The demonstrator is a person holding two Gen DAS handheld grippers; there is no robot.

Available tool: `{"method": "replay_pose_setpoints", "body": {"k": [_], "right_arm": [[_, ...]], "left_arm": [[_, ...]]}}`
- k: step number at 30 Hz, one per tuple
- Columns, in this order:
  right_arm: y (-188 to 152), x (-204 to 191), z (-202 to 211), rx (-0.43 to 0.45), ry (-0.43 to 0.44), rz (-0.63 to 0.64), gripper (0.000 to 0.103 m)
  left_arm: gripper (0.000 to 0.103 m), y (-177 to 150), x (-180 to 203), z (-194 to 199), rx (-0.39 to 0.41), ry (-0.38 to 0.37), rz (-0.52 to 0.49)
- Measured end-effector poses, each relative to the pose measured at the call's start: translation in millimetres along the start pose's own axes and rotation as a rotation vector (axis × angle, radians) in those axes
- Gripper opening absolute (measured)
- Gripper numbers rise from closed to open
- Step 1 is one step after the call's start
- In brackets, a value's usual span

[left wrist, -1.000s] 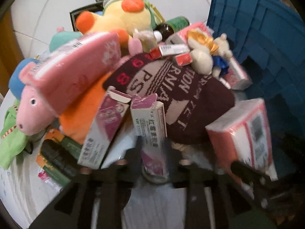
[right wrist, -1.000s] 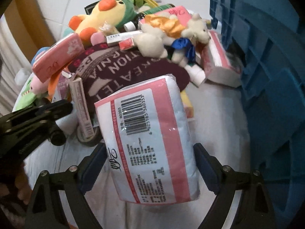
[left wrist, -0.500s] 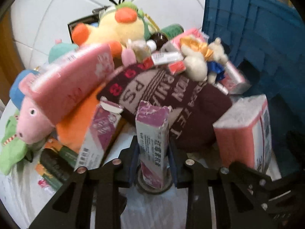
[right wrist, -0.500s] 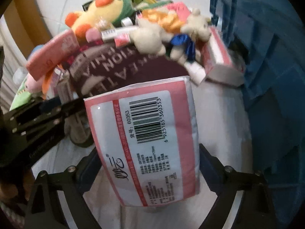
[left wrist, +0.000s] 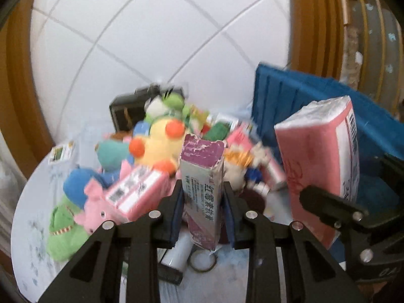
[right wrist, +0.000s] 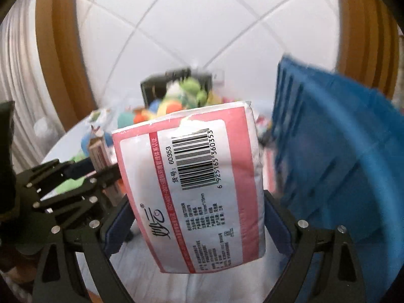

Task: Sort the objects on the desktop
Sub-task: 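Carry the ointment box and tissue pack over the blue crate and open both grippers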

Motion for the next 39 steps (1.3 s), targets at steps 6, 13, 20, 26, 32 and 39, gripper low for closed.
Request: {"method": "replay_pose_setpoints", "body": {"k": [6,13,20,26,32,39], "right_arm": [[35.6,23.6,67.9,0.125,-0.065,-0.044,0.094],[59.7,87.5,143.8,0.241,-0.187,-0.121,0.094],[49.9,201.4,171.1,0.219,-0.352,-0.2,0.094],[11.8,291.4,123.1,0.008,-0.386,-0.205,0.094],[-29.0,346.4,89.1,-0.206,-0.348,-0.11,0.094],[-66.8,368.3,62.9,-0.345,-0.314,0.006,0.094]], "left_arm": [[0.028,51.3,42.6,32.9,0.111,-0.08,-0.074],[0.028,97.8,126.2,47.1,0.165,-0.221,-0.167],[0.028,118.9,225.4,28.7,0.07,-0.347,-0.243],[0.028,102.5,307.5,-32.9,-0.22,-0.411,-0.281],[0.028,73.3,347.6,-77.3,-0.421,-0.362,-0.315],[0.028,31.5,369.6,-88.6,-0.587,-0.34,-0.317]]}}
Point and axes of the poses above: each gripper's, at about its wrist camera, not at the fingertips, and z roughly against the way its jaws point, x to its right, y to its top, the point moved 9 cm from there along -z, roughly the way its jaws point, and after that the axes turned 9 degrees about -y, right-handed, at the moved point
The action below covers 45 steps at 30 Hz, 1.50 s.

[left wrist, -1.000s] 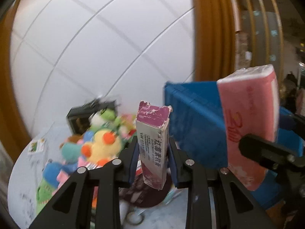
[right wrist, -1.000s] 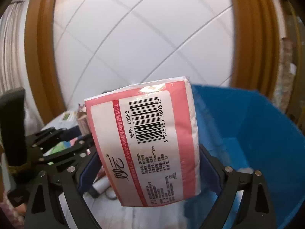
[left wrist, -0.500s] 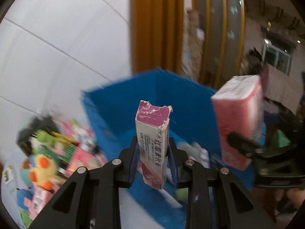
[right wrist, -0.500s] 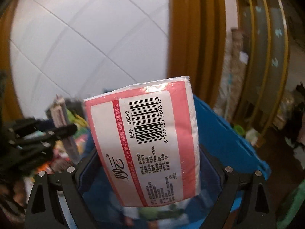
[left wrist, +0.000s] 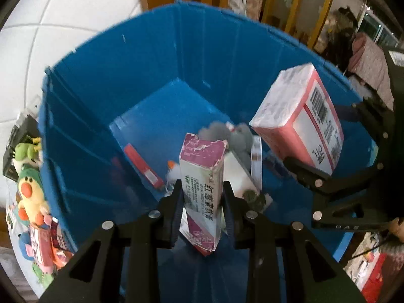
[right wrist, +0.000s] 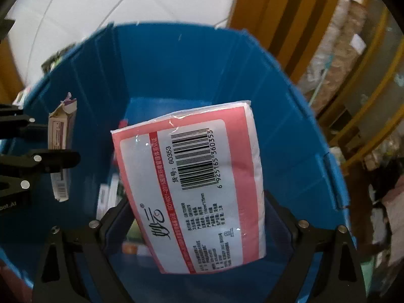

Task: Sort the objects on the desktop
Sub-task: 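Carry the ointment box and tissue pack over the blue crate and open both grippers, then move both grippers back over the pile on the table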

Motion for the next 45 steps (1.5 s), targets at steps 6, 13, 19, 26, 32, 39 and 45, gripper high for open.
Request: {"method": "replay_pose_setpoints", "body": {"k": [6,13,19,26,32,39,45], "right_arm": [[-21.7,7.1,-21.1,-0.051,0.0,0.056,0.094],[-22.8,15.0,-23.0,-0.057,0.02,0.035,0.095],[-13.3,18.5,-13.5,-0.022,0.018,0.031,0.103],[-11.7,16.8,-6.6,-0.011,0.039,0.01,0.103],[-2.2,9.0,25.3,0.084,0.099,-0.042,0.103],[19.6,-36.2,79.3,0.24,0.204,-0.081,0.103],[41.5,-97.1,105.7,0.302,0.301,-0.053,0.103]], "left_arm": [[0.031,-2.4,2.3,-1.7,-0.024,0.026,-0.011],[0.04,-1.0,0.5,-5.1,-0.039,0.07,-0.015],[0.056,0.7,0.9,4.3,-0.011,0.091,-0.026],[0.056,1.3,-4.4,27.8,0.069,0.105,-0.016],[0.056,-3.8,-21.5,75.1,0.255,0.099,0.05],[0.056,-43.0,-76.7,117.7,0.432,0.149,0.194],[0.057,-101.6,-147.9,136.9,0.472,0.313,0.31]]}}
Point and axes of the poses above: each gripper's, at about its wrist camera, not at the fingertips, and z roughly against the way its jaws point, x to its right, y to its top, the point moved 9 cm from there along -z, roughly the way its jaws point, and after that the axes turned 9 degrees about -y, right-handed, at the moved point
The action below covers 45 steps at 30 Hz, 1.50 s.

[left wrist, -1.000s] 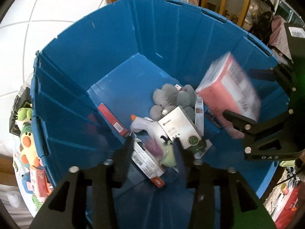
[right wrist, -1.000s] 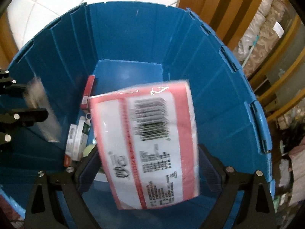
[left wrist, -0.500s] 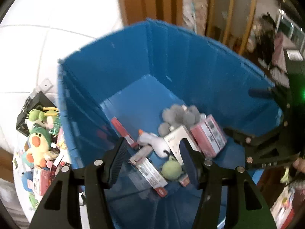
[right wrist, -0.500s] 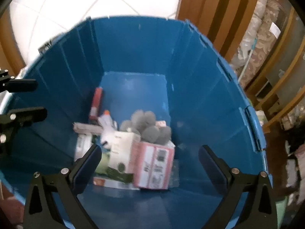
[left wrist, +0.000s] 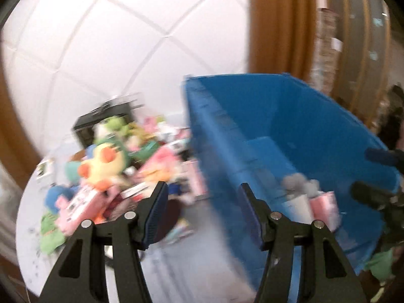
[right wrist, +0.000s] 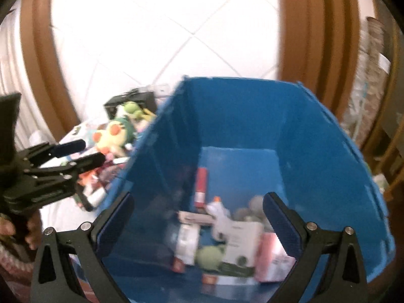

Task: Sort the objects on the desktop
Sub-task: 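Move both grippers back over the pile on the table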

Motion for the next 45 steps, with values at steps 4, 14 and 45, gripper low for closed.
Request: {"method": "replay_pose_setpoints", "body": {"k": [4,14,45], "right_arm": [[11.5,-44.3,-1.3,0.011,0.029,0.028,0.103],[46.8,-159.7,9.8,0.082,0.093,0.069,0.103],[-118.3,-323.0,-198.3,-0.428,0.208,0.136,0.103]], "left_arm": [[0.069,-24.9,-70.1,5.2,-0.003,0.065,0.089],[0.069,-104.4,-244.2,17.2,-0.065,0.195,0.258],[0.036,-306.7,-388.5,-86.9,-0.265,0.176,0.609]]}}
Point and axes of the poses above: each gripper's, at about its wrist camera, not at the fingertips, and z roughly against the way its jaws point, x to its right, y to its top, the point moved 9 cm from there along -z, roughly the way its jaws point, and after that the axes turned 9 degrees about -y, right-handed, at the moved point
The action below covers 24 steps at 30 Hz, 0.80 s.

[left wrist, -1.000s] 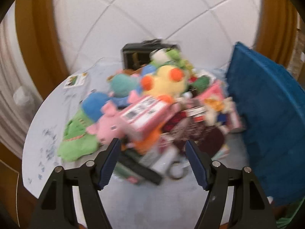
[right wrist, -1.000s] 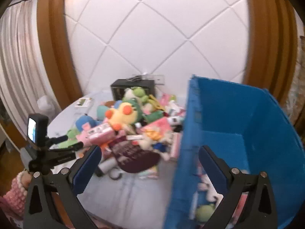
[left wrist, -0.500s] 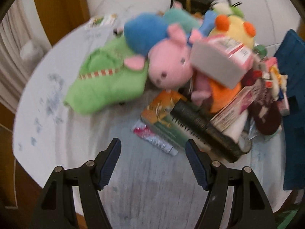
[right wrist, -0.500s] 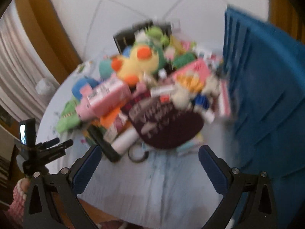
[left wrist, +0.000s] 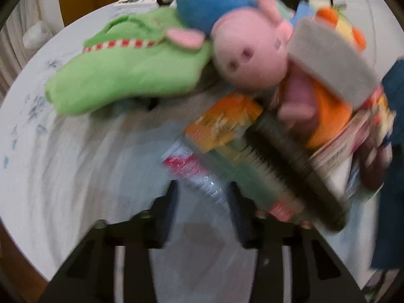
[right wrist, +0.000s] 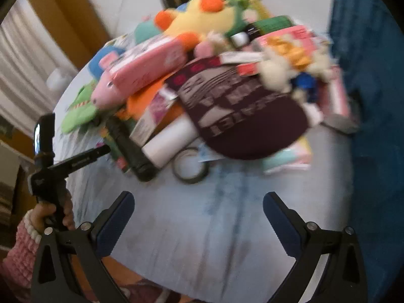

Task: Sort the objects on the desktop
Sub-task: 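Move both grippers back over the pile on the table, then grasp the red-white ointment tube with the left gripper while the right gripper grasps the black roll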

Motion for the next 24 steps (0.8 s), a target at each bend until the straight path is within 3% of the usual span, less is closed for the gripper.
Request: {"method": "replay_pose_setpoints", "body": {"k": [2,4,10,12,14,20,24], "right_arm": [[0.1,-14.8,-11.1,-0.019,0.025,0.023,0.103],[1.5,-35.5,-21.4,-0.032,0.065,0.063,0.103],[14.6,-88.7,-39.3,-0.015,0.096,0.182,0.101],[20.5,-99.8,-45.5,-0.006,0.075,0.215,0.083],[27.2,-106.3,-52.1,-0.003,0.058,0.226,0.072],[35.3,-101.6,-61.7,-0.014,0.026,0.207,0.072],[33.3,-106.5,-69.7,-0.035,0.021,0.239,0.073]], "left_arm": [[0.035,-5.2,-9.5,5.5,-0.003,0.004,-0.004],[0.025,-11.5,-26.1,7.5,-0.035,0.053,0.0],[0.025,-11.5,-29.8,22.8,-0.037,0.001,0.001],[0.025,-5.3,-20.1,28.3,-0.016,-0.029,0.01],[0.025,1.1,-7.5,27.7,-0.01,-0.059,0.019],[0.033,5.4,20.5,-5.5,-0.063,-0.053,0.001],[0.034,0.7,24.1,0.0,-0.061,-0.027,-0.062]]}}
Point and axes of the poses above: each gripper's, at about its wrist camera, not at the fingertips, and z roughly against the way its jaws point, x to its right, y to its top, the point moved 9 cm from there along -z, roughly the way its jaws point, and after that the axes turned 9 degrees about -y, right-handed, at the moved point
